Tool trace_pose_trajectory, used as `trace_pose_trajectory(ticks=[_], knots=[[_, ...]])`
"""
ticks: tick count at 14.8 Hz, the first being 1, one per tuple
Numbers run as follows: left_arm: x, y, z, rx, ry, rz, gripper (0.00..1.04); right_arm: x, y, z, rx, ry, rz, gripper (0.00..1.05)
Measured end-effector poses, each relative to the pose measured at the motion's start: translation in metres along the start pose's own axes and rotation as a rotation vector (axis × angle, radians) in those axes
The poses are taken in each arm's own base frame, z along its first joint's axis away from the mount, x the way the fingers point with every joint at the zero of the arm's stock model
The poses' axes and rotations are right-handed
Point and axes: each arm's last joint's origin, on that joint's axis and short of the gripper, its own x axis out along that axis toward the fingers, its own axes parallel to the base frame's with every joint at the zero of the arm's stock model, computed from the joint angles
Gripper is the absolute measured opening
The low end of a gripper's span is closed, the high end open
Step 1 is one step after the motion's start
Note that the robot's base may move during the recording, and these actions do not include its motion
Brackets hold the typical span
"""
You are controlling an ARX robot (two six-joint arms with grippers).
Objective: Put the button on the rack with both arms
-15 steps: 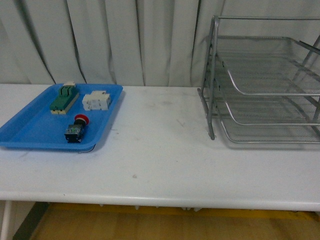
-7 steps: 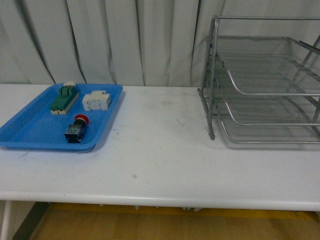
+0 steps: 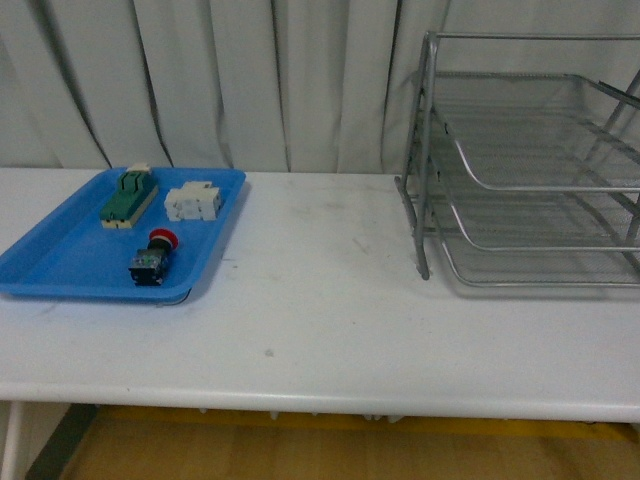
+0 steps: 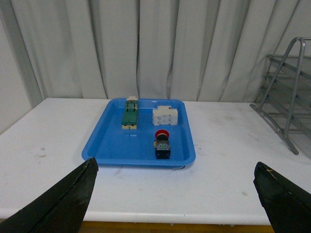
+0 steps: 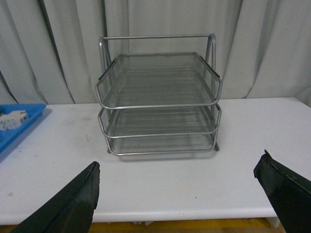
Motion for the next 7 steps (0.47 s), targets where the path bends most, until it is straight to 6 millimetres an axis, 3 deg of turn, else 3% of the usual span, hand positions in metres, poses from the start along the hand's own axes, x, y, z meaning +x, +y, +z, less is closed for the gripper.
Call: trace_pose_trajectory(ticks=[7], knots=[[0.0, 0.0, 0.0, 0.0, 0.0, 0.0, 0.98, 0.0, 0.0, 0.0, 0.0, 0.0, 0.0, 0.98]])
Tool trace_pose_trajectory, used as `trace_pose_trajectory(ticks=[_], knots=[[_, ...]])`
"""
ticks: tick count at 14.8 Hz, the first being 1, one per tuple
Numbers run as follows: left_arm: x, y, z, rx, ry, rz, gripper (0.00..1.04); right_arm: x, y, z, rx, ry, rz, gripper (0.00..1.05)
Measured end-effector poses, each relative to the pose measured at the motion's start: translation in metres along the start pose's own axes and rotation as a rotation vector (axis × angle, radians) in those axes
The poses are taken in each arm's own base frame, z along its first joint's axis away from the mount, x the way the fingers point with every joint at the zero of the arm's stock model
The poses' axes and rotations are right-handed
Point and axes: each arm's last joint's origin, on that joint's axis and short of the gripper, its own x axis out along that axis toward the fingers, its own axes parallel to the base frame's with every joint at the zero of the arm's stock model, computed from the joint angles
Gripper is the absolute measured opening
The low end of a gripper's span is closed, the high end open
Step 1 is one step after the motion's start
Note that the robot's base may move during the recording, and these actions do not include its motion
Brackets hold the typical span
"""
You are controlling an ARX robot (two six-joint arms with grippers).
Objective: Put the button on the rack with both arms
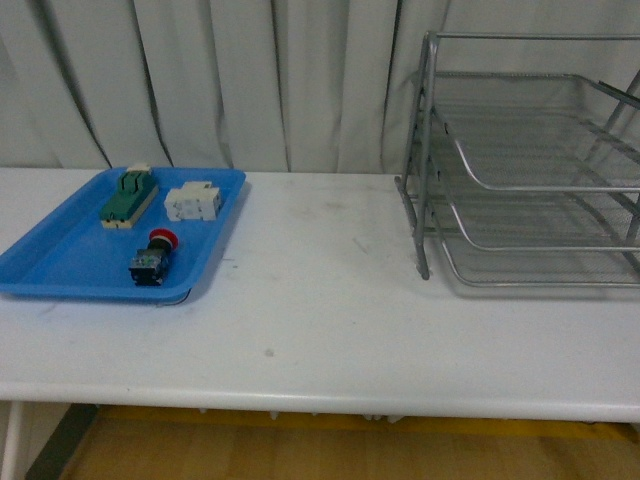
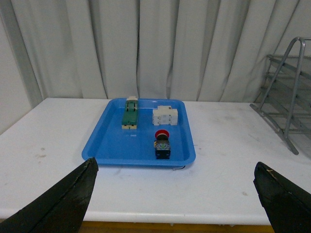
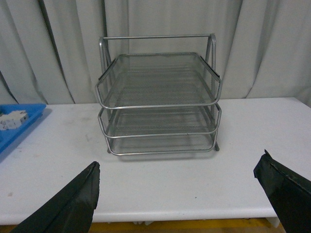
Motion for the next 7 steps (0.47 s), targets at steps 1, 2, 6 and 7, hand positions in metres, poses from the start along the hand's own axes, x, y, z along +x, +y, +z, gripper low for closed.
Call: trace_pose_trajectory(ticks=[1, 2, 6, 7], knots=[[0.0, 0.0, 0.0, 0.0, 0.0, 0.0, 0.98, 0.001, 0.0, -0.002, 0.049, 0.055, 0.002, 0.98], [0.0, 0.0, 0.0, 0.0, -0.001, -0.001, 0.98, 0.013, -0.005, 0.004, 0.149, 0.087, -0.02, 0.98], [0.0, 0.0, 0.0, 0.0, -0.001, -0.001, 0.98, 0.086, -0.018, 0.057, 0.236, -0.041, -0.055, 0.98], [0.0, 0.0, 0.0, 0.0, 0.0, -0.001, 0.98, 0.113, -0.021, 0.06, 0.254, -0.027, -0.07, 0.98]])
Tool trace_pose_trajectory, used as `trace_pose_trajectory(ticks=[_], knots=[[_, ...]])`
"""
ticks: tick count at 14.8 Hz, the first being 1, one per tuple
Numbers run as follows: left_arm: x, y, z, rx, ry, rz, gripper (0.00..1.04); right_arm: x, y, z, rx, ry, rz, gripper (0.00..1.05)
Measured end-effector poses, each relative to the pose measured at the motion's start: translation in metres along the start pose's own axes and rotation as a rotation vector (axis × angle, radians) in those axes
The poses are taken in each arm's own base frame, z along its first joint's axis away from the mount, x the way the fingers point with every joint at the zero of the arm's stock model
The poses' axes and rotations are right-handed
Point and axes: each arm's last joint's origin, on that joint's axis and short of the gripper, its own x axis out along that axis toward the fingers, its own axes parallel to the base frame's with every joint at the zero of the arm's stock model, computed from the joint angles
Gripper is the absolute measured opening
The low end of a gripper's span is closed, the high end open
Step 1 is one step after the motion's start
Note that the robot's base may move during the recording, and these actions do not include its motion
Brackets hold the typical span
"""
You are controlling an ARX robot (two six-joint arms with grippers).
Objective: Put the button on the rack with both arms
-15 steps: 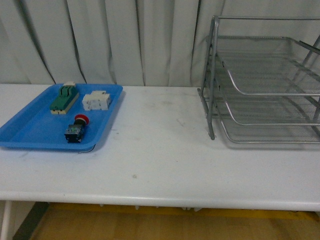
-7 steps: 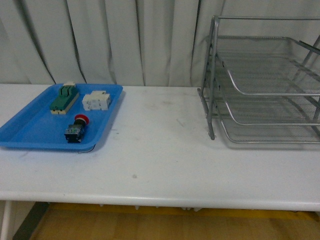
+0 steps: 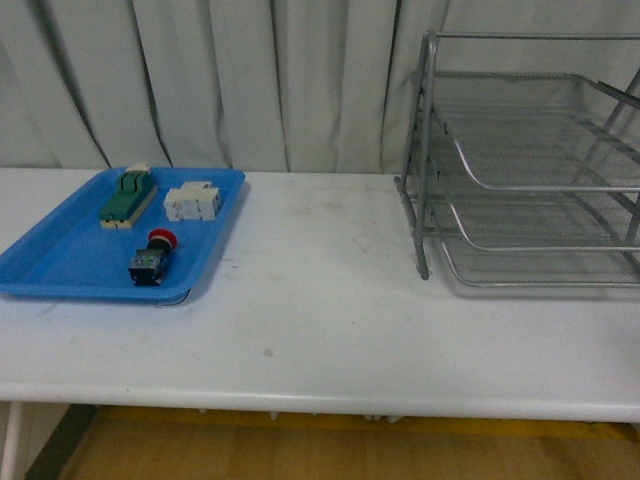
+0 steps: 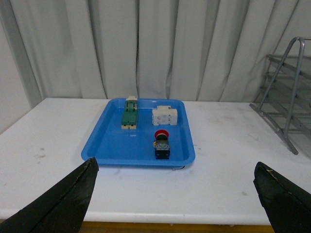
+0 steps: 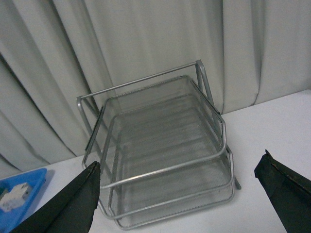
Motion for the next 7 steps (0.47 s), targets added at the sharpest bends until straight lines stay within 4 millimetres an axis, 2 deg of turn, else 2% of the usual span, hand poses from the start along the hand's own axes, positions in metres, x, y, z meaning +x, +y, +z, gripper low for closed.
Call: trace_pose_trajectory(ticks=[1, 7], knots=[[0.0, 0.0, 0.0, 0.0, 0.0, 0.0, 0.98, 0.028, -0.002, -0.001, 0.024, 0.031, -0.026, 0.98], [0.0, 0.0, 0.0, 0.0, 0.0, 0.0, 0.98, 0.083, -0.008, -0.014, 0.123, 0.121, -0.052, 0.98]])
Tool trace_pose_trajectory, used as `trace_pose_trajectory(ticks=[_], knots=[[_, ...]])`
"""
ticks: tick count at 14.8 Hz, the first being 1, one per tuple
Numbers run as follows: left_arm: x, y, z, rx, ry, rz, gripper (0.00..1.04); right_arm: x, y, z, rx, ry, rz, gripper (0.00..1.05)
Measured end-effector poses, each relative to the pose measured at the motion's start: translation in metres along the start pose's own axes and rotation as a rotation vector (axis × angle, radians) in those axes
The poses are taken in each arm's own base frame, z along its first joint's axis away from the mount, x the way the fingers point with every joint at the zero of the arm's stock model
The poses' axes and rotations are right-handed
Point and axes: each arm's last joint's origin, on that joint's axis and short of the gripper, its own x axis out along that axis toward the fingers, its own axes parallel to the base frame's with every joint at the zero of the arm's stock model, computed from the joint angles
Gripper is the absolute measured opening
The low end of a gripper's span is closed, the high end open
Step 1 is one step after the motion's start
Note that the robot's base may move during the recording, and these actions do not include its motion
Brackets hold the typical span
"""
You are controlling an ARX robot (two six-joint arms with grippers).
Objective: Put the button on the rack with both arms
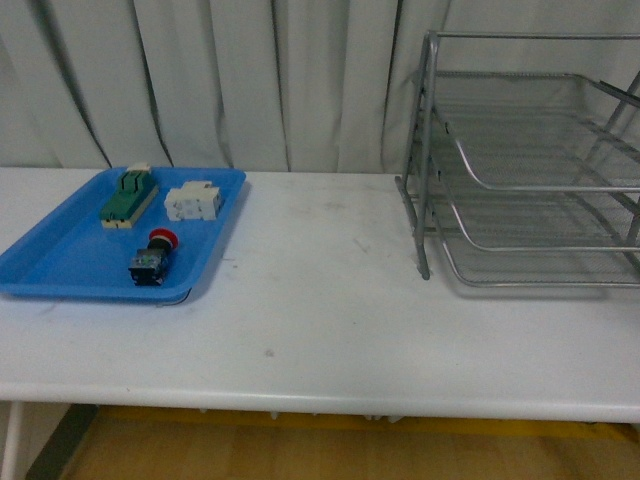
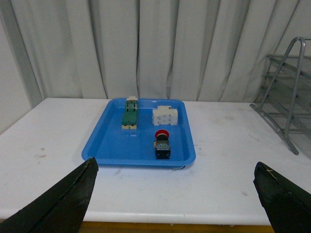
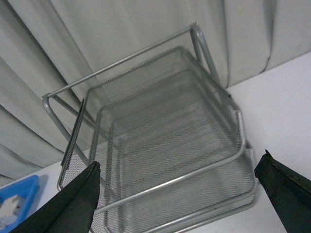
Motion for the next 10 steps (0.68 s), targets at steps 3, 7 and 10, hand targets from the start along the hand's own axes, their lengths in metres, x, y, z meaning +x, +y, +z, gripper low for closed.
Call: trace_pose_trajectory(ticks=[3, 7, 10], knots=[[0.0, 0.0, 0.0, 0.0, 0.0, 0.0, 0.98, 0.026, -0.009, -0.008, 0.11, 0.033, 0.023, 0.98], [0.0, 0.0, 0.0, 0.0, 0.0, 0.0, 0.98, 0.04, -0.071, -0.121, 1.013, 0.254, 0.067, 0.98], [0.0, 0.0, 0.0, 0.0, 0.0, 0.0, 0.98, 0.058, -0.074, -0.124, 0.992, 0.207, 0.055, 0.98]])
